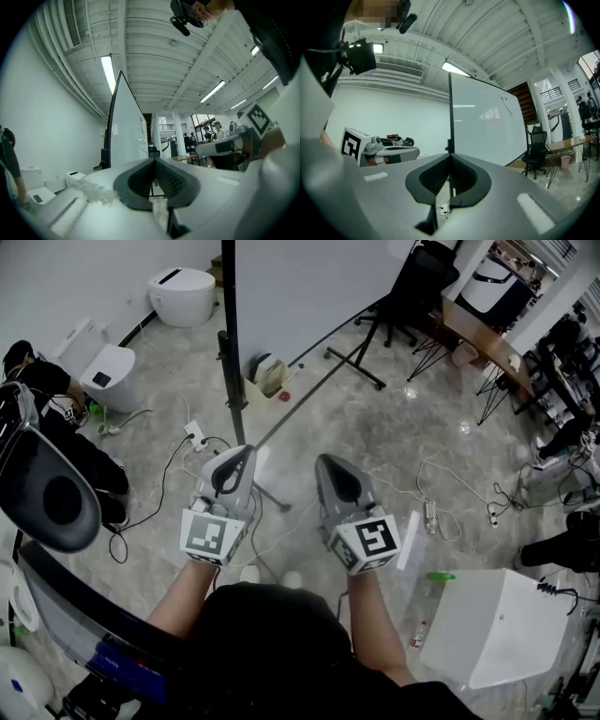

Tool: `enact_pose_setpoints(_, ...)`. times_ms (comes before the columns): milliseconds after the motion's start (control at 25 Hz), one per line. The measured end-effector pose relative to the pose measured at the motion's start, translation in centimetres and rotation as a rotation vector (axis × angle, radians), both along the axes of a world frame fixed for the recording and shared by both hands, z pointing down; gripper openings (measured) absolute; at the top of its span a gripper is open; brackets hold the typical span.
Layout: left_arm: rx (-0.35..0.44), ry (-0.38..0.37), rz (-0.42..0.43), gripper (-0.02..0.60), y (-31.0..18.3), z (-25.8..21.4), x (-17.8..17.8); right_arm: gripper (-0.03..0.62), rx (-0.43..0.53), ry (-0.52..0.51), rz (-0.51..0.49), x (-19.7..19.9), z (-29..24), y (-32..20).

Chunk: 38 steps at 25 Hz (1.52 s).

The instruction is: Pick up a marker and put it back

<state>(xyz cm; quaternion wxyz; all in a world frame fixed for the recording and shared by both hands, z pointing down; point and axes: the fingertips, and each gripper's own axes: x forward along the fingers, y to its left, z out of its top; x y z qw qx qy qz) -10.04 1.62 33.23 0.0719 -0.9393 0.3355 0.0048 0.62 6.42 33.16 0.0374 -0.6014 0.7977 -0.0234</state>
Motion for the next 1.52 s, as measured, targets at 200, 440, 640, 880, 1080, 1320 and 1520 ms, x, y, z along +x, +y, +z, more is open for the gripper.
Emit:
enact_pose_setpoints(200,0.014,0.008,0.018,0.003,-0.6,0.3,-0.9,0.009,0.0,0.005,0.017,-0.8,0.1,-0.6)
enact_pose_setpoints(440,0.005,0.018,0.046,0.003,-1.1,0.5,-1.9,0.009,-0.001,0.019,0.037,-2.3,0.1,-0.9)
enact_pose_setpoints(640,-0.011,0.032,0.077,0.003,-0.9,0.3,-2.8,0.009,0.0,0.026,0.073,-3.3,-0.2,-0.5)
enact_pose_setpoints(880,-0.018,0.038,0.122,0.003,-0.8,0.8,-3.9,0.009,0.003,0.054,0.098,-5.2,0.0,-0.1)
enact_pose_setpoints(1080,-0.023,0.037,0.113,0.003,-1.1,0.6,-4.7,0.009,-0.006,0.065,0.11,-5.3,0.1,-0.3)
enact_pose_setpoints(1320,-0.013,0.016,0.109,0.003,-1.7,1.5,-4.8,0.009,-0.007,0.026,0.098,-4.7,0.5,-1.3)
enact_pose_setpoints(1520,-0.019,0.028,0.08,0.003,-3.2,1.6,-3.6,0.009,-0.001,0.012,0.062,-3.8,0.7,-3.4)
